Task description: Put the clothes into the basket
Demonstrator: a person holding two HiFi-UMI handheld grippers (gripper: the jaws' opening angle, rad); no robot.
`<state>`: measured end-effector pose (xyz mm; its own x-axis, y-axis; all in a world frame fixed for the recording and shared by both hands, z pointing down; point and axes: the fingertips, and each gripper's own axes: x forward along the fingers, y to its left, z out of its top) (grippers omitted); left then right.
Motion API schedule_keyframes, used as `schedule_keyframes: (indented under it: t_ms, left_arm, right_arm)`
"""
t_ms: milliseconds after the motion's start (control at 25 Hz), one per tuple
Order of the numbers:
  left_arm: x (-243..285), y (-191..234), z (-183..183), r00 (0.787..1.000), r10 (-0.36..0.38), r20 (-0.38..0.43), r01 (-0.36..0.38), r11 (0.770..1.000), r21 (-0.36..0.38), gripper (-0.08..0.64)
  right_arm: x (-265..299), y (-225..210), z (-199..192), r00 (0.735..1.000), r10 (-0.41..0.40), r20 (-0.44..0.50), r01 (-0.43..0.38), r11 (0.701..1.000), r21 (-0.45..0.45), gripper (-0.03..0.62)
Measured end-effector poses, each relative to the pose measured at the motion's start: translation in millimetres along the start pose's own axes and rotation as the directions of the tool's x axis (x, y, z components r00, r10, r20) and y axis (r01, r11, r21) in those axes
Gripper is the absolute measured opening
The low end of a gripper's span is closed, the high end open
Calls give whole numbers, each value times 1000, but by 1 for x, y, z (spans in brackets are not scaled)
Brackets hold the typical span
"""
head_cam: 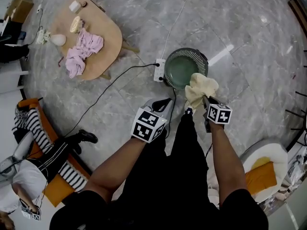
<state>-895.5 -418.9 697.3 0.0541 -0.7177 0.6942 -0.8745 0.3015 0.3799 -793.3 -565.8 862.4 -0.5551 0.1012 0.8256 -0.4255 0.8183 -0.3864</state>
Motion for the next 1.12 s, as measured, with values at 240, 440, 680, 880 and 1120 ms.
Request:
schedule_keyframes:
  t_ms: [240, 440, 680, 880, 1120]
  left_arm:
    - [40, 13, -2, 999, 47, -26, -48, 998, -47, 0]
    - [63, 18, -10, 997, 66, -49, -70, 994, -79, 0]
    - [82, 23, -37, 993, 72, -93, -84, 988, -132, 0]
    - [90, 30, -53, 991, 82, -110, -101, 979, -176, 0]
    - [99, 35, -73, 988, 98, -120, -122, 970, -211, 0]
  right_arm:
    - [56, -32, 7, 997, 15, -73, -17, 999, -40, 52]
    - [105, -56, -4, 988, 3, -156, -18, 995, -95, 52]
    - [158, -73, -29, 963, -20, -268, -25, 986, -162, 54]
    - [189, -92, -45, 948, -56, -314, -5, 982, -189, 54]
    - [220, -126, -78, 925, -101, -367, 32, 982, -188, 54]
